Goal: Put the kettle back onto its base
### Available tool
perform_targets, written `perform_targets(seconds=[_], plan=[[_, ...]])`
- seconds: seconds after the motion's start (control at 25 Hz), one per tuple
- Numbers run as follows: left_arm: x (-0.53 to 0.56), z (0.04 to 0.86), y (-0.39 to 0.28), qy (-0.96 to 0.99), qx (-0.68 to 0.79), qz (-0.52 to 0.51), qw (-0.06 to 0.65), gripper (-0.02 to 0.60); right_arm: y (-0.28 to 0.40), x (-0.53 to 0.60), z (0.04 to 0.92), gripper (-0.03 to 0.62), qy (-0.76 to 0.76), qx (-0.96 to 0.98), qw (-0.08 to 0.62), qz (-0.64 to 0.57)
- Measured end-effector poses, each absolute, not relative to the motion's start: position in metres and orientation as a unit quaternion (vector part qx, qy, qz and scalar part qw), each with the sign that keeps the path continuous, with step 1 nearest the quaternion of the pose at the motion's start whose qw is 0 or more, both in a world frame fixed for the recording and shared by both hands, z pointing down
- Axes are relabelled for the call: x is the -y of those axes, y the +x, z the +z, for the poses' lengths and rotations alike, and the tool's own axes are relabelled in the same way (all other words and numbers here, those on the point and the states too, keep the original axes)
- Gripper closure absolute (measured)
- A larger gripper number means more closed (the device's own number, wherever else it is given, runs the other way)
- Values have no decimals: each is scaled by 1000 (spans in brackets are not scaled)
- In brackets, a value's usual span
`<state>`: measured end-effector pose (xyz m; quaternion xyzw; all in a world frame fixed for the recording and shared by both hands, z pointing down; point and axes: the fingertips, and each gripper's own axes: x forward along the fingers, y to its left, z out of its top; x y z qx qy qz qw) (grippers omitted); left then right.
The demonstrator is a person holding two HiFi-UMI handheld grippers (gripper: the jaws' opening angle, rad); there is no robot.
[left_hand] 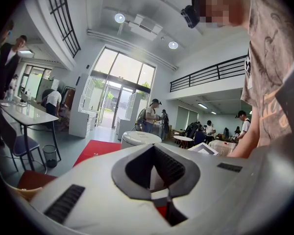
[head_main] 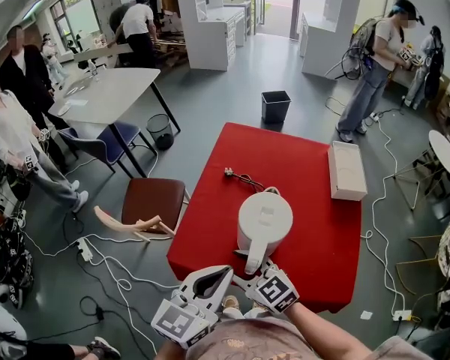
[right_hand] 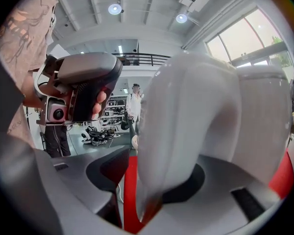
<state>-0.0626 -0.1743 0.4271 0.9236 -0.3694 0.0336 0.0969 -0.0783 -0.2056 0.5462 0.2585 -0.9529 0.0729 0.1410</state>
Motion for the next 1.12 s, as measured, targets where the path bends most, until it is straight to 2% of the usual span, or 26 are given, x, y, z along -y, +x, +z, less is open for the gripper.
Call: perform_targets(seconds=[0.32, 0.92, 0.96, 1.0, 1.12], plan=[[172, 426, -61, 927, 361, 32, 97, 595, -63, 205, 555, 353, 288, 940, 167, 75], [167, 427, -53, 945, 312, 21, 101, 595, -1, 179, 524, 364, 366, 915, 148, 85], [166, 426, -53, 946, 306, 18, 100, 595, 0, 175, 521, 398, 370, 914, 145, 83], [165, 426, -53, 948, 301, 16, 99, 595, 1, 172, 518, 406, 374, 913, 139, 81], [159, 427, -52, 954, 285, 10, 95, 595, 9, 159, 504, 520, 393, 910, 115, 66]])
